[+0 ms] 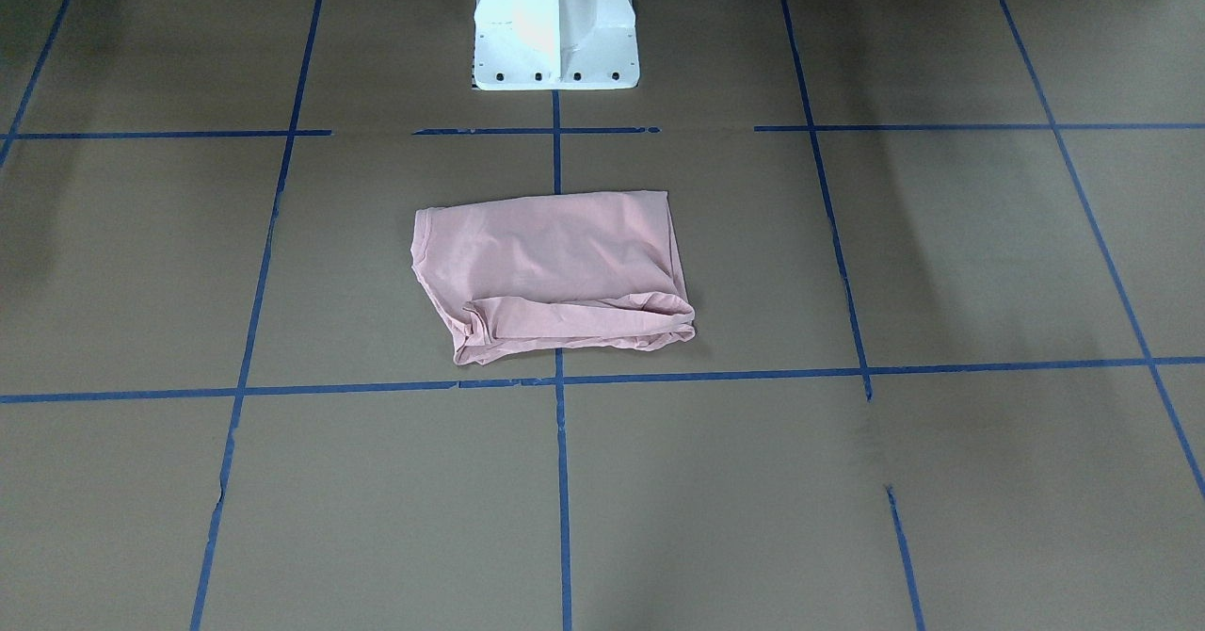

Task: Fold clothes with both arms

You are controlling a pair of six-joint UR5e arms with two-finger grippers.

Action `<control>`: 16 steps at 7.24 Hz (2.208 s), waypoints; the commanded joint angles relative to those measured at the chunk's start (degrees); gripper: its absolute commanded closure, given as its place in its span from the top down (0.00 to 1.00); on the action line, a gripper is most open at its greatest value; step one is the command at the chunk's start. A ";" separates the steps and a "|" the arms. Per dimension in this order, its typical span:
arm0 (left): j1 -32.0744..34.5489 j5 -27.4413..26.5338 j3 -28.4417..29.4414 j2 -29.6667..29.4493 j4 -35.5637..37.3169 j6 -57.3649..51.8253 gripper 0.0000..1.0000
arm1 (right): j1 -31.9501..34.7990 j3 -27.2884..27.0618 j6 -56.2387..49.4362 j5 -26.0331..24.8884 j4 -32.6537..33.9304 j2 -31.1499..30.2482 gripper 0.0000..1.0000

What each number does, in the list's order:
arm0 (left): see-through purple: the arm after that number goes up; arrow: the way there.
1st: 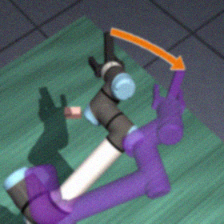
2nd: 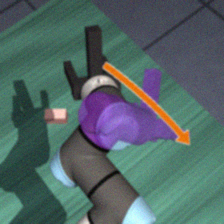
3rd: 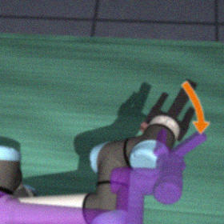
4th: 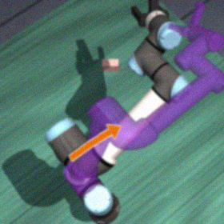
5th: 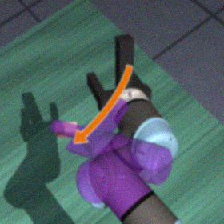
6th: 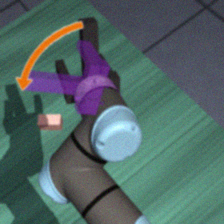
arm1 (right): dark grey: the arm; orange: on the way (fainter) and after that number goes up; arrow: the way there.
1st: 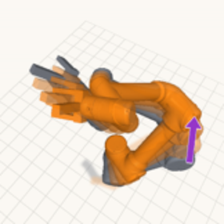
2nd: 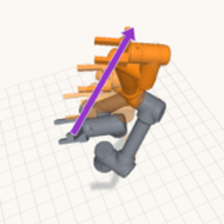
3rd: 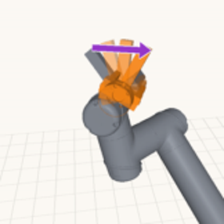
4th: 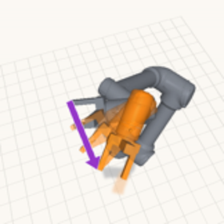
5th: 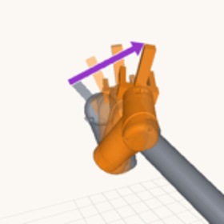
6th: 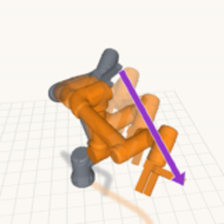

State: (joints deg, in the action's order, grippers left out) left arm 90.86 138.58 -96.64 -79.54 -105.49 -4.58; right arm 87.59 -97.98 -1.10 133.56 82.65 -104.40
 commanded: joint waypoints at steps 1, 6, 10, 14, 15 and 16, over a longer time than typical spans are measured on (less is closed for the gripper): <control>-0.06 0.11 1.18 -0.09 0.29 -0.08 1.00 | 0.03 -0.88 -0.56 1.96 -0.12 -0.28 1.00; -0.24 0.02 2.33 -0.18 0.46 0.18 1.00 | 0.03 -1.60 -0.39 2.23 -0.03 -0.71 1.00; -0.24 0.02 2.51 -0.18 0.46 0.09 1.00 | 0.03 -1.51 -0.48 1.61 -0.03 -1.33 1.00; -0.24 0.11 2.59 -0.18 0.46 0.09 1.00 | 0.03 -1.51 -0.57 1.35 -0.12 -1.59 1.00; -0.24 0.11 2.51 -0.18 0.37 0.09 1.00 | 0.03 -1.51 -0.48 1.35 -0.12 -1.51 1.00; -0.24 0.11 2.42 -0.18 0.29 0.09 1.00 | 0.03 -1.51 -0.48 1.35 -0.12 -1.51 1.00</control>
